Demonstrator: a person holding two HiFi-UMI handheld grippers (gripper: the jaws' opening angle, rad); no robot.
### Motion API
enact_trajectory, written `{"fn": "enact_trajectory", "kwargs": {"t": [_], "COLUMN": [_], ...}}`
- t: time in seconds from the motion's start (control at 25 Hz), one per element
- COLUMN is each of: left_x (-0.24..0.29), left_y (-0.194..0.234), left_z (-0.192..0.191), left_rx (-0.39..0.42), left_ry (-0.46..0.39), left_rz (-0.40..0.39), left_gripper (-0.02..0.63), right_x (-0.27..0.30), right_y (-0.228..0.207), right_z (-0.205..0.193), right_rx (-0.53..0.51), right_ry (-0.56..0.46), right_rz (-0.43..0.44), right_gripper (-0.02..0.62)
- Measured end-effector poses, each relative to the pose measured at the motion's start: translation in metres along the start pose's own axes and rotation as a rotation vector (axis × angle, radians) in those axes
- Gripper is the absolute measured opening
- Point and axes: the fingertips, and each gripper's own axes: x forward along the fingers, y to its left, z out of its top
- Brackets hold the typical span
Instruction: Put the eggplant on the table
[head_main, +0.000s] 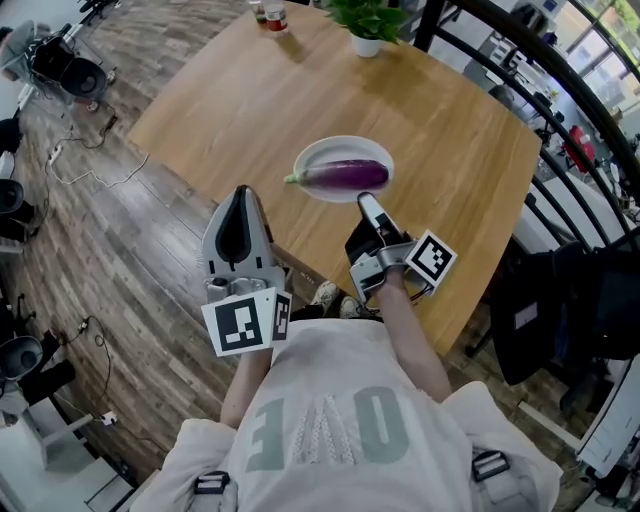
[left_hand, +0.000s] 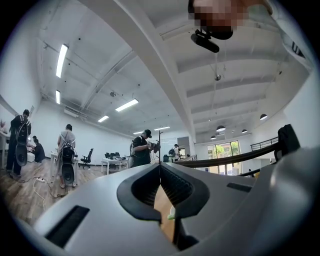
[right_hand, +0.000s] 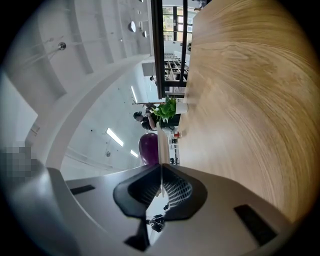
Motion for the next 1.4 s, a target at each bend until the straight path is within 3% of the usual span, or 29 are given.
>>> {"fn": "enact_trajectory", "kwargs": {"t": [0.52,0.76,1.12,1.4], "left_x": [0.015,0.016,0.012,0.009], "left_y": [0.008,0.015,0.025,0.03], "left_z": [-0.018,-0.027,-0.031,-0.033], "left_rx": [-0.009,-0.013,-0.006,0.003], "left_ry": [0.04,0.059,0.077,0.087], "left_rz": [-0.017,-0.002,0.03,0.042], "left_gripper": [0.009,0.009,0.009,0.009], "right_x": [0.015,0.02,0.015,0.015], "right_y": [-0.024,-0.055,-0.109,-0.122], "right_z": [-0.002,-0.001,-0.008,-0.015], "right_rx": [0.013,0.004,0.077,0.089], "right_ry": [0.02,0.052,0.064,0.07], "right_rz": [-0.026,-0.061,-0.142,-0.177], "right_gripper": [0.026,0.026,0.026,0.026]}}
